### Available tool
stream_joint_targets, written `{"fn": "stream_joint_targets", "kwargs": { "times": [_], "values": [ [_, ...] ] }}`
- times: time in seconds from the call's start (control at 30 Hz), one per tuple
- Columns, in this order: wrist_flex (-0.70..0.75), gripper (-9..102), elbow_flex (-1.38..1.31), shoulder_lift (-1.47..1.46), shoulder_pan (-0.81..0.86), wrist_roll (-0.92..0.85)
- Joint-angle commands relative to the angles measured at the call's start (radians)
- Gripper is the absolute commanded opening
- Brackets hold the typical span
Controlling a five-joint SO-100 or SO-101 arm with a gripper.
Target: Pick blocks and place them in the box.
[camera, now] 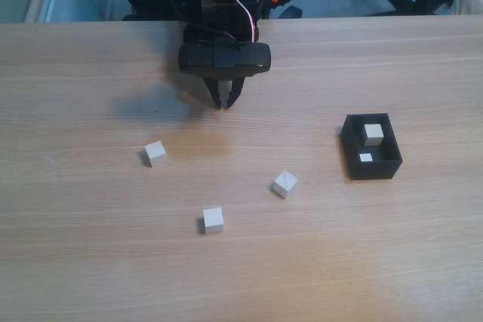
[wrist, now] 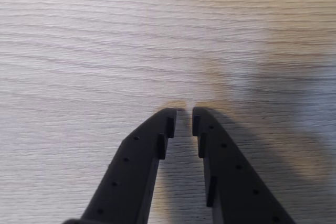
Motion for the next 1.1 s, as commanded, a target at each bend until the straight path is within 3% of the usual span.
{"fn": "stream_joint_targets", "kwargs": {
  "times": [0.0, 0.33, 0.73, 1.07],
  "values": [
    [0.075, 0, 0.055, 0.031, -0.009, -0.012],
    [0.064, 1, -0.144, -0.051, -0.032, 0.014],
    [0.272, 4, -0.566, -0.255, 0.044, -0.041],
    [0.13, 12, -0.66, -0.462, 0.15, -0.149]
  ]
}}
